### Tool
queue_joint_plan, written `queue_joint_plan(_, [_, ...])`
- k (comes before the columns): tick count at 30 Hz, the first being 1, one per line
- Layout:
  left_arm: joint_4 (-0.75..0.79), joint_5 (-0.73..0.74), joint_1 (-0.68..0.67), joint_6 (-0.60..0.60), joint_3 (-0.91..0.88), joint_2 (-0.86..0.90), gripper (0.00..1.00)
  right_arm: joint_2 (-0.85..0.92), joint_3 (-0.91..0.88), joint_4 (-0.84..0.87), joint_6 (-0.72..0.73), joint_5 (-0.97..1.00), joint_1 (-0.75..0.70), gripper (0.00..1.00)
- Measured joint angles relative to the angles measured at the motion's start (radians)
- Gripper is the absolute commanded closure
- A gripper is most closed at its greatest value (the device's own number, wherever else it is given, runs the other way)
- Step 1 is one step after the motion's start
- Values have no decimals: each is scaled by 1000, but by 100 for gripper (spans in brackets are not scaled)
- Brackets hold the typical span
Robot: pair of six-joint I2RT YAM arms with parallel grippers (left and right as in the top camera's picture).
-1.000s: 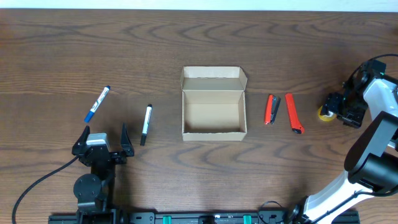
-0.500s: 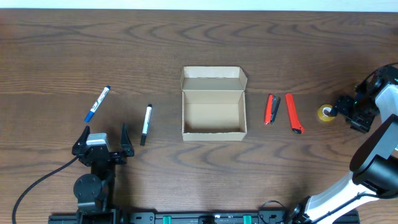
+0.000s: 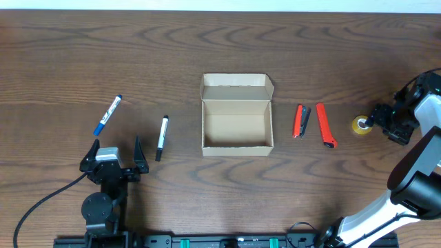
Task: Pack container
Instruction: 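Move the right gripper to the yellow tape roll and grasp it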
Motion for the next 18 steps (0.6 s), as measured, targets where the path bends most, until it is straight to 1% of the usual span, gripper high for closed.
queue_joint_plan(8, [0, 0, 0, 0, 0, 0, 5, 0, -70, 76, 0, -3, 0, 22])
queue_joint_plan(10, [0, 0, 0, 0, 0, 0, 5, 0, -100, 96, 0, -9, 0, 25])
queue_joint_plan(12, [0, 0, 0, 0, 0, 0, 5, -3, -113, 104, -5, -11, 0, 32])
queue_joint_plan(13, [0, 0, 0, 0, 0, 0, 5, -4, -116, 109, -7, -10, 0, 40])
queue_joint_plan(16, [0, 0, 0, 0, 0, 0, 5, -4, -118, 116, -10, -15, 0, 66])
queue_joint_plan(18, [0, 0, 0, 0, 0, 0, 5, -4, -119, 116, -7, -20, 0, 79])
